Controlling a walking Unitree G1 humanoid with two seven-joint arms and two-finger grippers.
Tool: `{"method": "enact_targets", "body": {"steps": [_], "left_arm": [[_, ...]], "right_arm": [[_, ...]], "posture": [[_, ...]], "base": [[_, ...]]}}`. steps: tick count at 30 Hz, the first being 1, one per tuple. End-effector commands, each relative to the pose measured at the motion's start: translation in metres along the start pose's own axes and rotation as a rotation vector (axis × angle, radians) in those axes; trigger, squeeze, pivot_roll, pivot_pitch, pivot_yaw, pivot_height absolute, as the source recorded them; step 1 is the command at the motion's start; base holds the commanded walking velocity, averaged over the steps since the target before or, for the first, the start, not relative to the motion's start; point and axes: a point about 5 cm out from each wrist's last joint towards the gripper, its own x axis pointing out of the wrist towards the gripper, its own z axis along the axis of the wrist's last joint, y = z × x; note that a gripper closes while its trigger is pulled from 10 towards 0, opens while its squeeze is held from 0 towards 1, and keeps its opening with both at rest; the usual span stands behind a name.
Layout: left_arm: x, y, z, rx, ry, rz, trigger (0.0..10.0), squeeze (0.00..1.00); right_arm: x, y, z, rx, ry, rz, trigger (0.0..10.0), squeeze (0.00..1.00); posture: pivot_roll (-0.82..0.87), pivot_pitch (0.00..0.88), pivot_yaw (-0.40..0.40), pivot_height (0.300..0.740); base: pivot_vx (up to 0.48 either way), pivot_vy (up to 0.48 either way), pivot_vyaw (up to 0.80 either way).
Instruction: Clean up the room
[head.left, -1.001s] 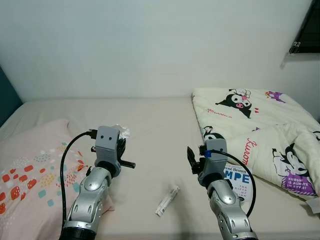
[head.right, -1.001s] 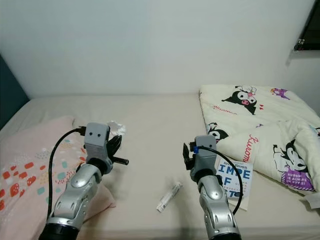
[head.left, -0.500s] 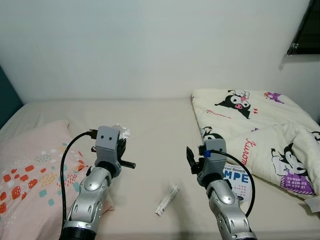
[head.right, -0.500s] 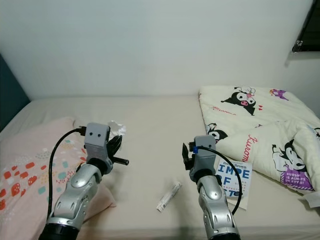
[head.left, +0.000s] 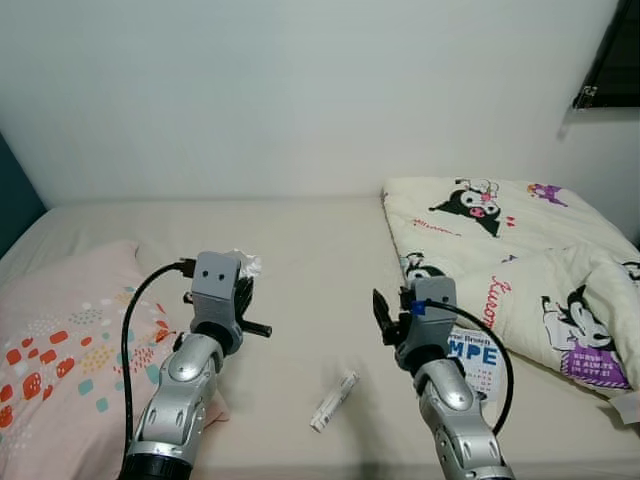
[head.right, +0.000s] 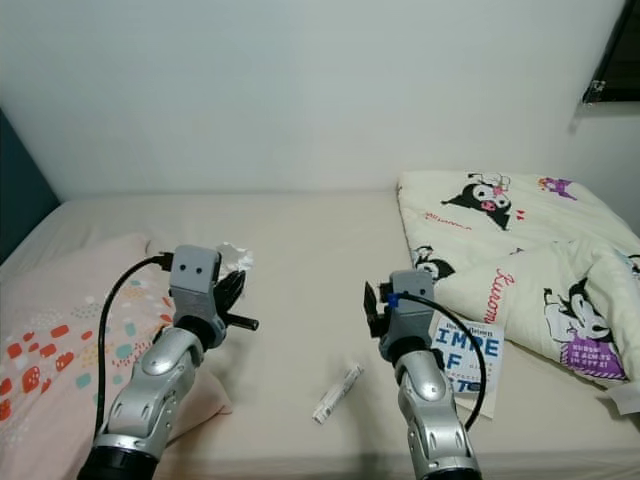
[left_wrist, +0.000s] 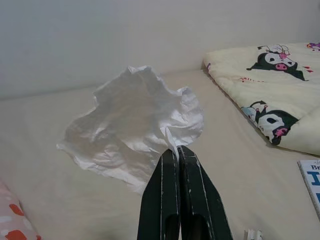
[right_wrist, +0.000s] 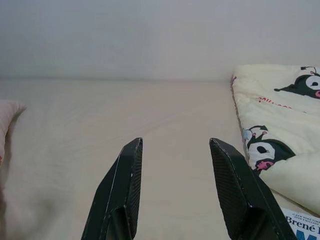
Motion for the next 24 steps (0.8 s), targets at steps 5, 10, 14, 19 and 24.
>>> {"method": "enact_targets", "body": {"steps": [5, 10, 14, 19, 24], "left_arm": [[0.001, 0.001, -0.001, -0.003, 0.012, -0.005, 10.0, 0.00], [0.001, 0.001, -0.001, -0.004, 0.012, -0.004, 10.0, 0.00], [0.002, 0.000, -0.001, -0.008, 0.012, 0.000, 10.0, 0.00], [0.002, 0.000, -0.002, -0.011, 0.013, 0.003, 10.0, 0.00], [0.001, -0.010, 0.002, -0.035, -0.018, -0.100, 10.0, 0.00]], "right_arm": [[0.001, 0.001, -0.003, 0.021, 0.008, -0.003, 10.0, 0.00], [0.001, 0.002, -0.003, 0.018, 0.010, 0.000, 10.0, 0.00], [0.000, 0.002, -0.004, 0.014, 0.018, 0.003, 10.0, 0.00], [0.000, 0.001, -0.006, 0.009, 0.026, -0.004, 10.0, 0.00], [-0.002, 0.019, -0.001, 0.020, -0.006, 0.158, 10.0, 0.00]], "posture": [[-0.02, 0.021, 0.022, 0.707], [-0.02, 0.021, 0.022, 0.707], [-0.02, 0.019, 0.019, 0.707], [-0.02, 0.018, 0.019, 0.707], [-0.02, 0.009, 0.017, 0.707]], "base": [[0.000, 0.000, 0.00], [0.000, 0.000, 0.00], [0.000, 0.000, 0.00], [0.000, 0.000, 0.00], [0.000, 0.000, 0.00]]}}
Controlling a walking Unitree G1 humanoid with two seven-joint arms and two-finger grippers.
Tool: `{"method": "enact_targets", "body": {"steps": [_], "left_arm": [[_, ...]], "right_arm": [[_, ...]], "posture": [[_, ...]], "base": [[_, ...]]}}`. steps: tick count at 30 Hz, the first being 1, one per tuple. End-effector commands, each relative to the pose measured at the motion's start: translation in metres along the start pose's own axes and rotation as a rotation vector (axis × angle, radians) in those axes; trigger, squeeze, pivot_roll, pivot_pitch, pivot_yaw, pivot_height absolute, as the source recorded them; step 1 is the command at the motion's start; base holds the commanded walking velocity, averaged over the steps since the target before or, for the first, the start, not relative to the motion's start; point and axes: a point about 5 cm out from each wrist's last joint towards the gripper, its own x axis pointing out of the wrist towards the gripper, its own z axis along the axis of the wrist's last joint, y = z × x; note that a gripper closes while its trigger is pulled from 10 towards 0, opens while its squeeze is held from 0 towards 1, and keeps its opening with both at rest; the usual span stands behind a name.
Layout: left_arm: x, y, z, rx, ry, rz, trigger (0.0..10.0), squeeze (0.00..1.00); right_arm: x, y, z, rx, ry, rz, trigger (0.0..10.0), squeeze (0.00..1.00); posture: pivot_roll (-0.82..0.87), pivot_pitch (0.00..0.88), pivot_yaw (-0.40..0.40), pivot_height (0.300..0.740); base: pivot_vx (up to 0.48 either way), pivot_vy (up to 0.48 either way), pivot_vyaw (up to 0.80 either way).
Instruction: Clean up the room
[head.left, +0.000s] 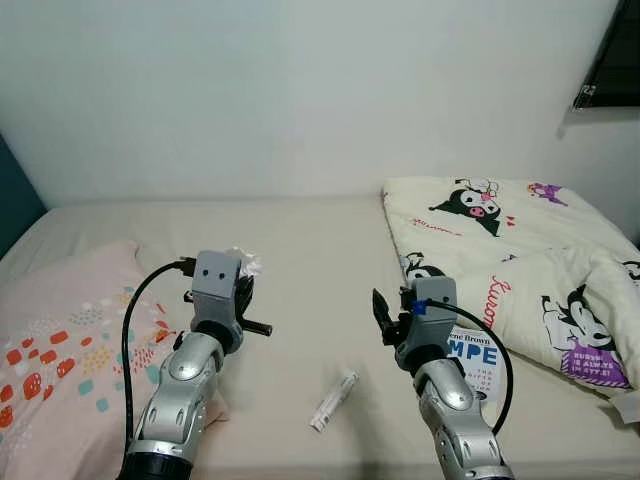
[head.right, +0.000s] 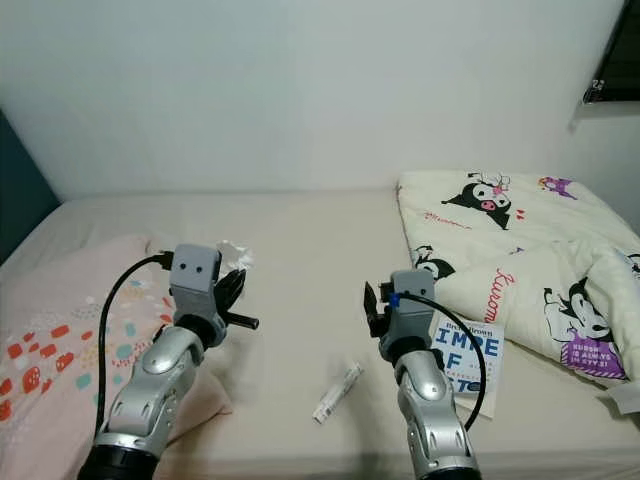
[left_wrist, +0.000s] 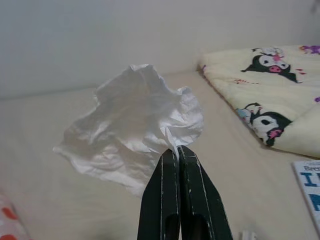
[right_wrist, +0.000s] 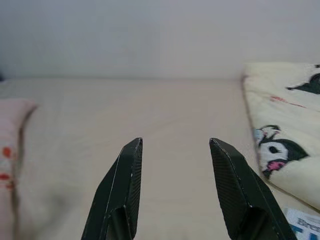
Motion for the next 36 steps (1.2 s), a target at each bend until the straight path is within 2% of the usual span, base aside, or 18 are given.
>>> {"method": "enact_targets", "body": {"steps": [1, 3, 7, 8, 11, 14, 16, 17, 19, 21, 23, 27, 36], "left_arm": [[0.000, -0.007, 0.001, -0.012, -0.010, -0.057, 10.0, 0.00], [-0.003, -0.022, 0.002, 0.001, -0.026, -0.176, 10.0, 0.00], [-0.001, -0.021, -0.003, 0.027, 0.004, -0.137, 10.0, 0.00], [0.000, -0.015, -0.005, 0.036, 0.015, -0.097, 10.0, 0.00], [0.000, -0.012, -0.006, 0.043, 0.023, -0.079, 10.0, 0.00], [0.000, 0.015, -0.021, 0.098, 0.117, 0.111, 10.0, 0.00], [0.000, 0.015, -0.021, 0.098, 0.117, 0.111, 10.0, 0.00], [-0.002, 0.027, -0.028, 0.091, 0.149, 0.191, 10.0, 0.00], [-0.006, 0.038, -0.041, 0.061, 0.190, 0.260, 10.0, 0.00], [-0.008, 0.038, -0.045, 0.033, 0.197, 0.263, 10.0, 0.00], [-0.009, 0.032, -0.054, -0.009, 0.222, 0.224, 10.0, 0.00], [-0.011, 0.026, -0.062, -0.035, 0.244, 0.196, 10.0, 0.00], [-0.014, 0.019, -0.081, -0.005, 0.312, 0.148, 10.0, 0.00]], "right_arm": [[-0.001, 0.011, 0.000, 0.005, -0.011, 0.074, 10.0, 0.00], [-0.003, 0.030, -0.003, -0.047, 0.007, 0.210, 10.0, 0.00], [-0.003, 0.034, -0.009, -0.076, 0.038, 0.205, 10.0, 0.00], [-0.002, 0.030, -0.011, -0.080, 0.045, 0.174, 10.0, 0.00], [-0.002, 0.028, -0.011, -0.084, 0.047, 0.162, 10.0, 0.00], [-0.002, 0.012, -0.016, -0.094, 0.075, 0.069, 10.0, 0.00], [-0.002, 0.012, -0.016, -0.094, 0.075, 0.069, 10.0, 0.00], [-0.003, 0.003, -0.020, -0.080, 0.091, 0.012, 10.0, 0.00], [-0.008, -0.013, -0.033, -0.035, 0.142, -0.094, 10.0, 0.00], [-0.011, -0.017, -0.038, -0.027, 0.160, -0.115, 10.0, 0.00], [-0.015, -0.018, -0.046, -0.023, 0.190, -0.132, 10.0, 0.00], [-0.019, -0.017, -0.052, -0.016, 0.212, -0.147, 10.0, 0.00], [-0.018, -0.013, -0.056, -0.018, 0.216, -0.143, 10.0, 0.00]], "posture": [[-0.02, 0.009, 0.017, 0.707], [-0.02, 0.000, 0.015, 0.707], [-0.02, 0.000, 0.013, 0.707], [-0.02, 0.000, 0.013, 0.707], [-0.02, 0.000, 0.013, 0.707], [-0.02, 0.000, 0.013, 0.707], [-0.02, 0.000, 0.013, 0.707], [-0.02, 0.000, 0.012, 0.707], [-0.02, 0.000, 0.011, 0.707], [-0.02, 0.000, 0.009, 0.707], [-0.02, 0.000, 0.007, 0.707], [-0.03, 0.000, 0.007, 0.707], [-0.03, 0.000, 0.010, 0.707]], "base": [[0.000, 0.000, 0.00], [0.000, 0.000, 0.00], [0.000, 0.000, 0.00], [0.000, 0.000, 0.00], [0.000, 0.000, 0.00], [0.000, 0.000, 0.00], [0.000, 0.000, 0.00], [0.000, 0.000, 0.00], [0.000, 0.000, 0.00], [0.000, 0.000, 0.00], [0.000, 0.000, 0.00], [0.000, 0.000, 0.00], [0.000, 0.000, 0.00]]}}
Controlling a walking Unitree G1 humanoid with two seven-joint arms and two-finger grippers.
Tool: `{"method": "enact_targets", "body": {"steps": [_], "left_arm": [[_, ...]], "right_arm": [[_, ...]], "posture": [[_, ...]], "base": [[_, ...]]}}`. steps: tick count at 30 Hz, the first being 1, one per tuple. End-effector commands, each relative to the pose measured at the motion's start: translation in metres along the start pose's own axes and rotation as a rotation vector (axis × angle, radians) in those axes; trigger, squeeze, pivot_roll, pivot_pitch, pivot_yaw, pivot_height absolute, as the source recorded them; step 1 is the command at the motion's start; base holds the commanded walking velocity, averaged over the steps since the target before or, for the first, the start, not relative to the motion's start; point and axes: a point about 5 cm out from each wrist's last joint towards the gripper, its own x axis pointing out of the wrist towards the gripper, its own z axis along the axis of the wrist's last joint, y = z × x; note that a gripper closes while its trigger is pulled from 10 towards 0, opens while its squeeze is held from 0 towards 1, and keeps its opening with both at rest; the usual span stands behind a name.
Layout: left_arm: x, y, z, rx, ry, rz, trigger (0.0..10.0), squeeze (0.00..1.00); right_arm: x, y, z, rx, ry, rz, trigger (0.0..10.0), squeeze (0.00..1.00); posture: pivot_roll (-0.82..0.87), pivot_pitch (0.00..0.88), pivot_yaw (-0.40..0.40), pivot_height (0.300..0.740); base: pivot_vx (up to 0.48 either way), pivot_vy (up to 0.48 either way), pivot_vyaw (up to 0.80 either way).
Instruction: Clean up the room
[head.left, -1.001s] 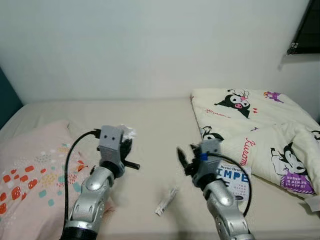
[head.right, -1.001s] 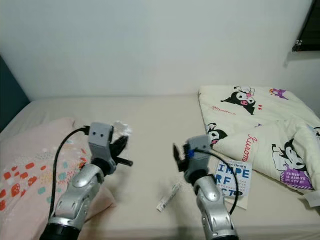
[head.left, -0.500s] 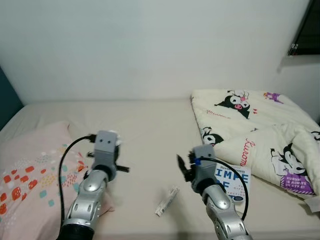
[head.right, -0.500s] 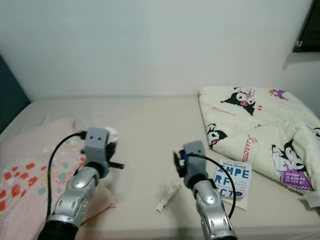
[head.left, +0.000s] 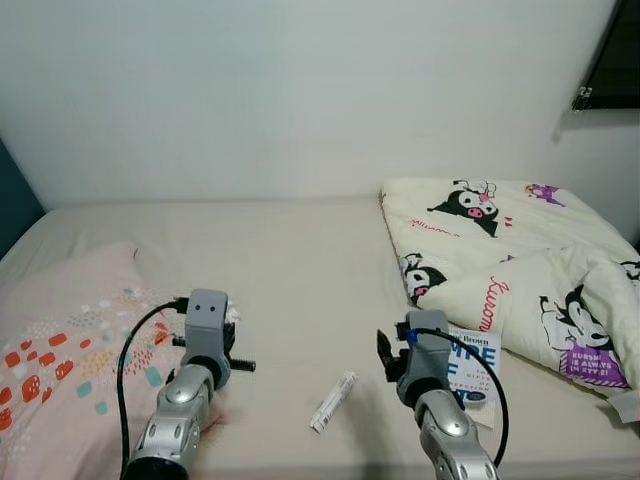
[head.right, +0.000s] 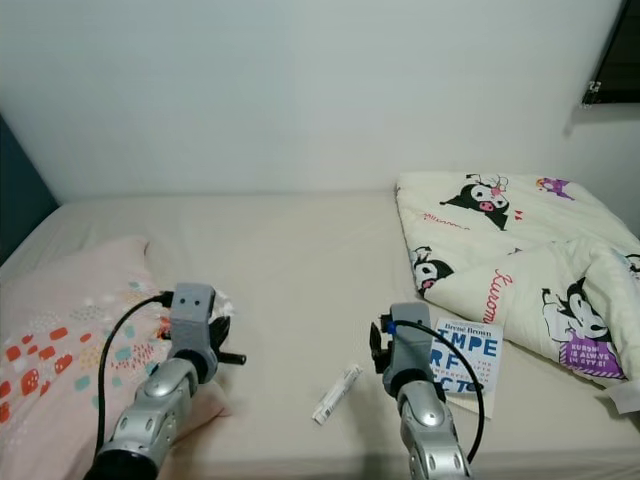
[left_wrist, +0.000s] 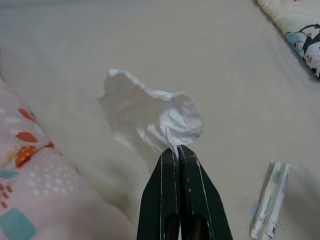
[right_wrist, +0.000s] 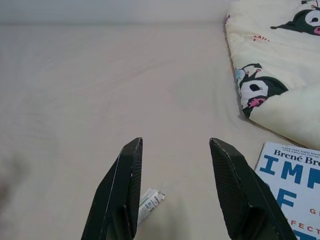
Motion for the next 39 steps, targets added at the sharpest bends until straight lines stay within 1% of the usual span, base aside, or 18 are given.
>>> {"method": "enact_targets", "body": {"steps": [1, 5, 9, 14, 30, 36, 39], "left_arm": [[-0.0001, -0.0016, -0.0049, 0.011, 0.013, -0.003, 10.0, 0.00], [0.0004, -0.0008, -0.0052, 0.012, 0.012, -0.002, 10.0, 0.00], [0.0005, -0.0005, -0.0049, 0.012, 0.009, -0.002, 10.0, 0.00], [0.0015, -0.0014, -0.0031, 0.023, -0.006, -0.009, 10.0, 0.00], [0.0027, -0.0050, 0.0007, 0.020, -0.028, -0.025, 10.0, 0.00], [0.0024, -0.0056, 0.0004, 0.023, -0.029, -0.029, 10.0, 0.00], [0.0023, -0.0057, 0.0003, 0.025, -0.028, -0.030, 10.0, 0.00]], "right_arm": [[0.0001, 0.0004, -0.0050, 0.003, 0.014, -0.005, 10.0, 0.00], [0.0008, -0.0010, -0.0051, 0.016, 0.018, -0.011, 10.0, 0.00], [0.0011, -0.0014, -0.0047, 0.023, 0.016, -0.011, 10.0, 0.00], [0.0021, -0.0022, -0.0024, 0.021, 0.007, -0.005, 10.0, 0.00], [0.0030, -0.0037, 0.0016, 0.031, -0.013, -0.014, 10.0, 0.00], [0.0030, -0.0046, 0.0014, 0.046, -0.014, -0.019, 10.0, 0.00], [0.0029, -0.0047, 0.0015, 0.046, -0.016, -0.019, 10.0, 0.00]], "posture": [[-0.03, 0.000, 0.011, 0.707], [-0.03, 0.000, 0.009, 0.707], [-0.03, 0.000, 0.008, 0.697], [-0.03, 0.000, 0.010, 0.673], [-0.03, 0.007, 0.016, 0.673], [-0.03, 0.009, 0.016, 0.653], [-0.03, 0.009, 0.016, 0.653]], "base": [[0.000, 0.000, 0.00], [0.000, 0.000, 0.00], [0.000, 0.000, 0.00], [0.000, 0.000, 0.00], [0.000, 0.000, 0.00], [0.000, 0.000, 0.00], [0.000, 0.000, 0.00]]}}
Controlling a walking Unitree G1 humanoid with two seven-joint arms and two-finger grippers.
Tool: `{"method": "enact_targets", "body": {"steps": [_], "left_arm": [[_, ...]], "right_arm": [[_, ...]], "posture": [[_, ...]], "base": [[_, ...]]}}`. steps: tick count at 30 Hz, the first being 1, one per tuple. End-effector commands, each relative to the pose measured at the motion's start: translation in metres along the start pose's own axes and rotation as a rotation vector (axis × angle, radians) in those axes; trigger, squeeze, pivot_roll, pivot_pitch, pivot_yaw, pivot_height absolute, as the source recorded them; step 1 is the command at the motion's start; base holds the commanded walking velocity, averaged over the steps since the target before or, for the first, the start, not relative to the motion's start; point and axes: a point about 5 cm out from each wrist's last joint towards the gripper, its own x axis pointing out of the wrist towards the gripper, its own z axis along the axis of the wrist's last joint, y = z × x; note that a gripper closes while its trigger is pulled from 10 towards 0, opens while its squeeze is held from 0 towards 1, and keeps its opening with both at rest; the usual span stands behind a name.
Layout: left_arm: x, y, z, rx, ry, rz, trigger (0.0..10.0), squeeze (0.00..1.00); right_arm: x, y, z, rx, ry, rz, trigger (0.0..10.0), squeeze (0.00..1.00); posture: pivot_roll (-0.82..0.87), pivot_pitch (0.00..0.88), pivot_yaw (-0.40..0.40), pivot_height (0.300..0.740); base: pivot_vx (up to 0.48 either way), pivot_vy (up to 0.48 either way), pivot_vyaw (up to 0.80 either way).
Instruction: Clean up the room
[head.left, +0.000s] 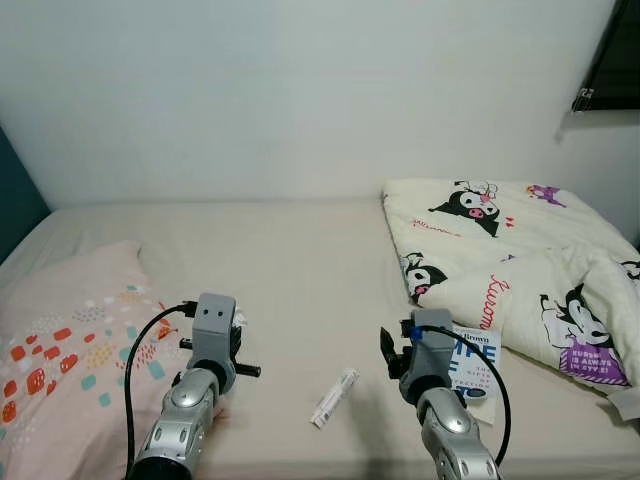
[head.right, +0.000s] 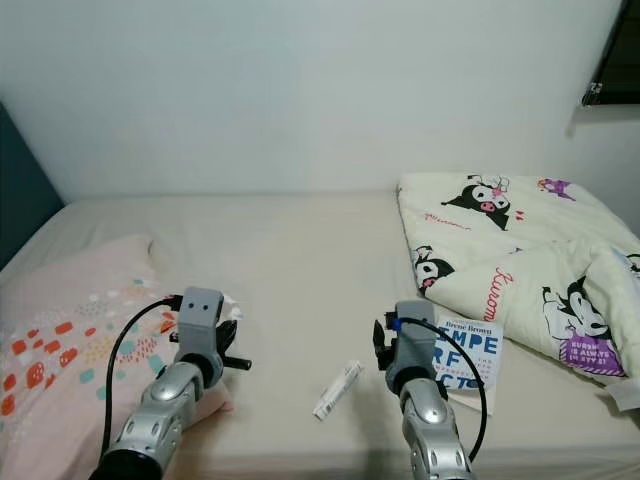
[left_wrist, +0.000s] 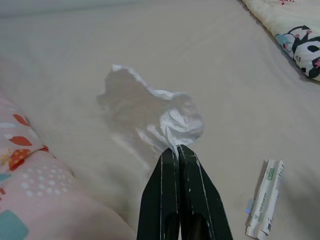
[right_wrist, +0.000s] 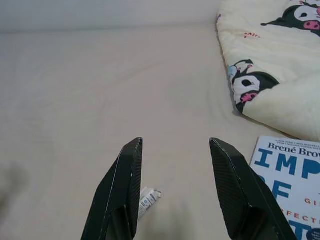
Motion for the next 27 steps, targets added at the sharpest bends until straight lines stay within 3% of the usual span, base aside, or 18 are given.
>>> {"method": "enact_targets", "body": {"steps": [1, 15, 22, 27], "left_arm": [[-0.0005, -0.0002, -0.0021, 0.010, 0.004, -0.005, 10.0, 0.00], [-0.0014, -0.0020, -0.0036, 0.016, 0.008, -0.017, 10.0, 0.00], [-0.0015, -0.0017, -0.0035, 0.020, 0.008, -0.022, 10.0, 0.00], [-0.0013, -0.0019, -0.0033, 0.024, 0.009, -0.025, 10.0, 0.00]], "right_arm": [[-0.0005, 0.0023, 0.0002, 0.011, -0.008, 0.006, 10.0, 0.00], [-0.0013, 0.0029, 0.0006, 0.018, -0.010, 0.003, 10.0, 0.00], [-0.0015, 0.0039, 0.0010, 0.031, -0.016, 0.007, 10.0, 0.00], [-0.0012, 0.0038, 0.0006, 0.021, -0.010, 0.002, 10.0, 0.00]], "posture": [[-0.03, 0.011, 0.016, 0.653], [-0.03, 0.019, 0.025, 0.653], [-0.03, 0.021, 0.028, 0.619], [-0.03, 0.024, 0.027, 0.619]], "base": [[0.000, 0.000, 0.00], [0.000, 0.000, 0.00], [0.000, 0.000, 0.00], [0.000, 0.000, 0.00]]}}
